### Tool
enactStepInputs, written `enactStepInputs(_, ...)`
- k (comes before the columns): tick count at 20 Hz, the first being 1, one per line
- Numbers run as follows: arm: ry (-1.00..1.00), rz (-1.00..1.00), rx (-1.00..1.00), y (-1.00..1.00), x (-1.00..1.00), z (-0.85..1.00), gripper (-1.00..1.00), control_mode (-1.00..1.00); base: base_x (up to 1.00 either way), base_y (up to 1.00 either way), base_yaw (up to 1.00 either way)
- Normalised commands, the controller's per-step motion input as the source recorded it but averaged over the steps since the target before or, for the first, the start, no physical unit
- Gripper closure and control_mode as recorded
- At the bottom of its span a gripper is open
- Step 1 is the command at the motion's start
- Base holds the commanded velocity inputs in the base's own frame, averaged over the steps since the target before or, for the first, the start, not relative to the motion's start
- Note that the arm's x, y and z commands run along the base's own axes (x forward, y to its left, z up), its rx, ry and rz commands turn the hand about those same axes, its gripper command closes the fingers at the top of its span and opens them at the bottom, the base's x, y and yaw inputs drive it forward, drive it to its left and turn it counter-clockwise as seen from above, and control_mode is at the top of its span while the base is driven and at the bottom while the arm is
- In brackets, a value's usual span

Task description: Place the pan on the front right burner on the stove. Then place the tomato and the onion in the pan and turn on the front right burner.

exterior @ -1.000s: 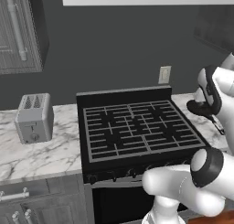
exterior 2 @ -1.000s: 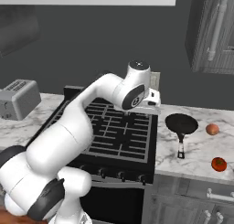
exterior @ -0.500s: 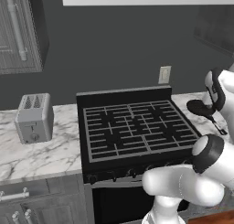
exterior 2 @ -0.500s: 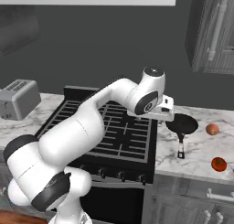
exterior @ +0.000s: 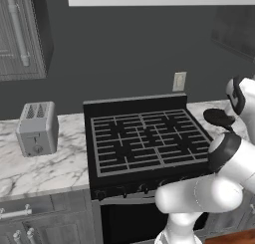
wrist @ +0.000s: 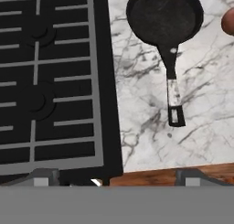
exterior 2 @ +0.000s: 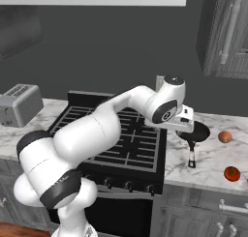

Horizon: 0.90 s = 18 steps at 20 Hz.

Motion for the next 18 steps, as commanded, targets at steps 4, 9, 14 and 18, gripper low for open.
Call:
enactStepInputs(4,0.00,0.00,0.00,-0.22,0.07,-0.23,-1.00,-1.00,0.00,0.00,0.00)
enactStepInputs(9,0.00,0.00,0.00,-0.20,0.12,-0.24,-1.00,-1.00,0.00,0.00,0.00)
enactStepInputs(14,0.00,0.00,0.00,-0.19,0.11,-0.26,-1.00,-1.00,0.00,0.00,0.00)
enactStepInputs(18,0.00,0.00,0.00,-0.17,0.15,-0.24,-1.00,-1.00,0.00,0.00,0.00)
